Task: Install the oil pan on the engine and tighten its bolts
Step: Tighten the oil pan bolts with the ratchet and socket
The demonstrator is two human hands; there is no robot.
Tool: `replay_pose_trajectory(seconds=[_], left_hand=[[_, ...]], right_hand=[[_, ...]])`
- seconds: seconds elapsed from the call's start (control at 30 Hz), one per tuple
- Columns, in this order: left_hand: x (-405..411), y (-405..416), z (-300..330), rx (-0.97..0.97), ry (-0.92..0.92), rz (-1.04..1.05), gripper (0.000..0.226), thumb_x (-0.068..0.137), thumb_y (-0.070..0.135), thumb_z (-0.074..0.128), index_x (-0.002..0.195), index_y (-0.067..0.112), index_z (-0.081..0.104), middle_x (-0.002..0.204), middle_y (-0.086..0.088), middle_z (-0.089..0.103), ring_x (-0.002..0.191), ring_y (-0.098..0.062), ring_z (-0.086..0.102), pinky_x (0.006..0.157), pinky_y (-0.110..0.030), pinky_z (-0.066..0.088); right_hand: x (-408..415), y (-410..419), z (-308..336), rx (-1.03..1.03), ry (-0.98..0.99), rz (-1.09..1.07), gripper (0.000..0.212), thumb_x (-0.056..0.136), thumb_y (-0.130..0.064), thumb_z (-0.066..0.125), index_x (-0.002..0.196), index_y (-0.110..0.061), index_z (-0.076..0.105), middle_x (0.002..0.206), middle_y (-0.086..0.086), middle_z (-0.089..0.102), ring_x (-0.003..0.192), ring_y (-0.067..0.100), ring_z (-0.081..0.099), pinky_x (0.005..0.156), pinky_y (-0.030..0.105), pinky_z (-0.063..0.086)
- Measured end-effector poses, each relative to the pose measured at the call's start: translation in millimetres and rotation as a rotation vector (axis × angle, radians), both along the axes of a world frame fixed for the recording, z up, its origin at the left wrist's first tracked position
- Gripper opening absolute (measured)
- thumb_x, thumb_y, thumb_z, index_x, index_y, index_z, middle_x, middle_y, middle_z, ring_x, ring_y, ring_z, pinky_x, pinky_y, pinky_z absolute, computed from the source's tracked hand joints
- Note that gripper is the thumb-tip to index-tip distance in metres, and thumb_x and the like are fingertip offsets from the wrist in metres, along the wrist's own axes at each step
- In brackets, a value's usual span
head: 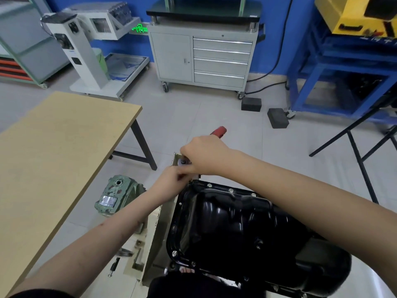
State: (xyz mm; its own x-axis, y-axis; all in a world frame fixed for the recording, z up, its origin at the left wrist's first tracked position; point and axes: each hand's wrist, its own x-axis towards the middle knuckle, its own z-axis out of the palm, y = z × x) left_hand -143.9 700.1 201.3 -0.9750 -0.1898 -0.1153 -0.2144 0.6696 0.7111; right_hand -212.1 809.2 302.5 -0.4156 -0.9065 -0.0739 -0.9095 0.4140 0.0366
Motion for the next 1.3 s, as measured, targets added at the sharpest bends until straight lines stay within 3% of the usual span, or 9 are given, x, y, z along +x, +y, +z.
replay_pose_trajectory(seconds=[0.13, 0.27, 0.5, 0.63, 0.87, 0.97, 1.03, 1.13, 1.3], left_hand=[[0, 7, 5, -0.114, -0.045, -0.08, 0.037, 0.09, 0.006, 0.048, 0.055, 0.018, 0.043, 0.052, -0.006, 0.048, 0.051, -0.02, 0.043, 0.049, -0.018, 0.033], [-1, 11, 13, -0.057, -0.062, -0.149, 0.021, 0.093, 0.009, 0.043, 0.096, -0.004, 0.059, 0.094, -0.022, 0.062, 0.09, -0.03, 0.057, 0.076, -0.032, 0.044], [6, 12, 7, -0.102, -0.079, -0.006, 0.029, 0.092, 0.018, 0.049, 0.085, -0.008, 0.058, 0.077, -0.025, 0.06, 0.071, -0.03, 0.054, 0.062, -0.036, 0.039], [8, 13, 9, -0.209, -0.045, -0.085, 0.035, 0.091, 0.008, 0.045, 0.057, 0.013, 0.039, 0.068, -0.023, 0.057, 0.071, -0.038, 0.054, 0.054, -0.031, 0.023], [12, 13, 10, -0.193, 0.042, -0.196, 0.025, 0.09, 0.002, 0.046, 0.111, -0.009, 0.057, 0.114, -0.026, 0.058, 0.109, -0.033, 0.053, 0.078, -0.014, 0.031], [16, 9, 8, -0.127, 0.055, -0.159, 0.024, 0.092, 0.006, 0.048, 0.112, 0.001, 0.06, 0.114, -0.017, 0.061, 0.107, -0.028, 0.055, 0.09, -0.014, 0.035], [13, 5, 7, -0.076, -0.038, -0.138, 0.023, 0.094, 0.012, 0.046, 0.11, 0.009, 0.062, 0.113, -0.008, 0.062, 0.109, -0.02, 0.055, 0.091, -0.017, 0.037], [9, 5, 8, -0.082, -0.075, -0.147, 0.024, 0.094, 0.013, 0.045, 0.11, 0.011, 0.063, 0.113, -0.005, 0.062, 0.109, -0.016, 0.054, 0.087, -0.015, 0.036], [7, 5, 14, -0.084, -0.083, -0.182, 0.022, 0.094, 0.01, 0.045, 0.108, 0.006, 0.062, 0.107, -0.007, 0.061, 0.101, -0.015, 0.053, 0.086, -0.015, 0.036]], right_hand=[[-3, 7, -2, 0.023, -0.185, 0.034, 0.026, 0.086, -0.026, 0.052, 0.111, -0.022, 0.058, 0.104, 0.002, 0.059, 0.1, 0.023, 0.054, 0.063, 0.028, 0.037], [-4, 6, 3, 0.114, -0.189, 0.129, 0.041, 0.083, -0.01, 0.05, 0.121, -0.025, 0.054, 0.108, 0.001, 0.055, 0.102, 0.021, 0.052, 0.061, 0.028, 0.035], [4, 4, 1, 0.051, 0.003, 0.033, 0.038, 0.084, -0.048, 0.052, 0.1, -0.014, 0.061, 0.084, 0.002, 0.058, 0.084, 0.025, 0.058, 0.053, 0.026, 0.031], [7, 10, -2, 0.023, -0.037, 0.016, 0.026, 0.086, -0.035, 0.051, 0.105, -0.019, 0.06, 0.096, 0.003, 0.062, 0.091, 0.024, 0.057, 0.055, 0.027, 0.03], [6, 17, -7, -0.005, -0.435, 0.156, 0.05, 0.083, -0.017, 0.061, 0.131, -0.025, 0.049, 0.124, -0.002, 0.056, 0.11, 0.016, 0.052, 0.076, 0.026, 0.041], [2, 49, -21, -0.317, -0.879, -0.12, 0.051, 0.088, -0.03, 0.059, 0.135, -0.021, 0.042, 0.132, 0.003, 0.05, 0.114, 0.014, 0.052, 0.093, 0.022, 0.04], [2, 78, -41, -0.12, -0.845, -0.263, 0.048, 0.094, -0.041, 0.042, 0.136, -0.019, 0.04, 0.138, 0.001, 0.046, 0.126, 0.016, 0.044, 0.103, 0.024, 0.033], [9, 96, -60, 0.196, -0.846, -0.269, 0.046, 0.097, -0.045, 0.03, 0.135, -0.022, 0.043, 0.138, -0.002, 0.047, 0.125, 0.014, 0.042, 0.098, 0.021, 0.028], [3, 75, -55, 0.001, -0.75, -0.36, 0.045, 0.092, -0.051, 0.038, 0.105, -0.015, 0.06, 0.094, 0.002, 0.061, 0.084, 0.013, 0.055, 0.07, 0.018, 0.04]])
